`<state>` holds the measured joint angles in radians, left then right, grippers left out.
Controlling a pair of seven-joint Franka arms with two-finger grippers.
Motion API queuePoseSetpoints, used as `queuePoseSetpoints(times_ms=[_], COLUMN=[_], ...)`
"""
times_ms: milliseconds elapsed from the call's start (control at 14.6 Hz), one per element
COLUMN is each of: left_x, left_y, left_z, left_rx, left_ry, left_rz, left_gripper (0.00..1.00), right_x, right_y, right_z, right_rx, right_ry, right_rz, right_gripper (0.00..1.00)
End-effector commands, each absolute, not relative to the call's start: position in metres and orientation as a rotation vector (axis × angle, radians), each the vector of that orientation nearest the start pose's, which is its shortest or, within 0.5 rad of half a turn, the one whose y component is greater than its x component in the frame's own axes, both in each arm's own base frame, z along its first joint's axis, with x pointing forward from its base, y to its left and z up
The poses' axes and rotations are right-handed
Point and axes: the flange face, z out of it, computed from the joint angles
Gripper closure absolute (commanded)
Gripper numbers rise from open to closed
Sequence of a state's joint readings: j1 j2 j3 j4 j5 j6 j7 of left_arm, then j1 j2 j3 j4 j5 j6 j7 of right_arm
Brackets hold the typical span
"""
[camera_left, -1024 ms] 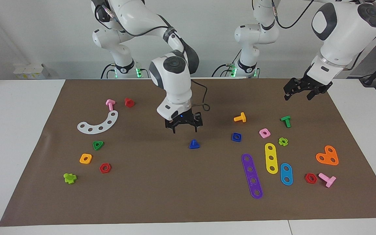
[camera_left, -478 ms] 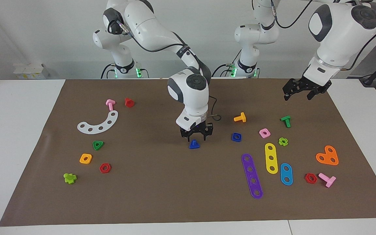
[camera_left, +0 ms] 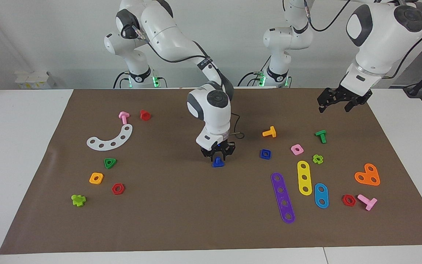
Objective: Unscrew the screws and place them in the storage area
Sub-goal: 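Grasp the blue bolt with the right gripper and lift it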
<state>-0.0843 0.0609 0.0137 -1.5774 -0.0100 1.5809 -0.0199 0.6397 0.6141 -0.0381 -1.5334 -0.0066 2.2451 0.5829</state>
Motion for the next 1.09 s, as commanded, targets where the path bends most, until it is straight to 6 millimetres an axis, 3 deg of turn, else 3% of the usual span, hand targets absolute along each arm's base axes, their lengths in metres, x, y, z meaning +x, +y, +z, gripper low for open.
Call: queuePoseSetpoints(times_ms=[0,137,341,410,478,614,751,888,1024], left_x=[0.563,0.563,0.563,0.563,0.563,0.563,0.564,0.564,0.563], left_y=[-0.042,-0.043,-0.043,-0.043,-0.043,-0.043,-0.044,-0.043,-0.044], left_z=[0.589,0.589,0.589,0.589,0.589,0.589,0.589,0.588,0.589], left_rx=[-3.119,-3.119,-3.119,-3.119,-3.119,-3.120,-3.122,-3.122,-3.122], left_ry=[0.085,0.088,0.088,0.088,0.088,0.090,0.090,0.088,0.090], left_rz=[0.053,0.056,0.056,0.056,0.056,0.046,0.039,0.039,0.037], left_gripper=[0.00,0.00,0.00,0.00,0.00,0.00,0.00,0.00,0.00], right_x=[0.582,0.584,0.591,0.596,0.604,0.621,0.619,0.614,0.612], right_y=[0.405,0.405,0.402,0.394,0.374,0.308,0.242,0.153,0.086], right_z=[0.308,0.310,0.322,0.332,0.357,0.404,0.428,0.429,0.411], right_rx=[-3.103,-3.100,-3.098,-3.100,-3.093,-3.098,-3.124,-3.135,-3.138], right_ry=[-0.087,-0.093,-0.074,-0.053,-0.006,0.068,-0.015,-0.086,-0.155], right_rz=[-0.172,-0.181,-0.188,-0.195,-0.212,-0.214,-0.176,-0.128,-0.088], right_gripper=[0.68,1.00,1.00,1.00,1.00,1.00,1.00,1.00,1.00])
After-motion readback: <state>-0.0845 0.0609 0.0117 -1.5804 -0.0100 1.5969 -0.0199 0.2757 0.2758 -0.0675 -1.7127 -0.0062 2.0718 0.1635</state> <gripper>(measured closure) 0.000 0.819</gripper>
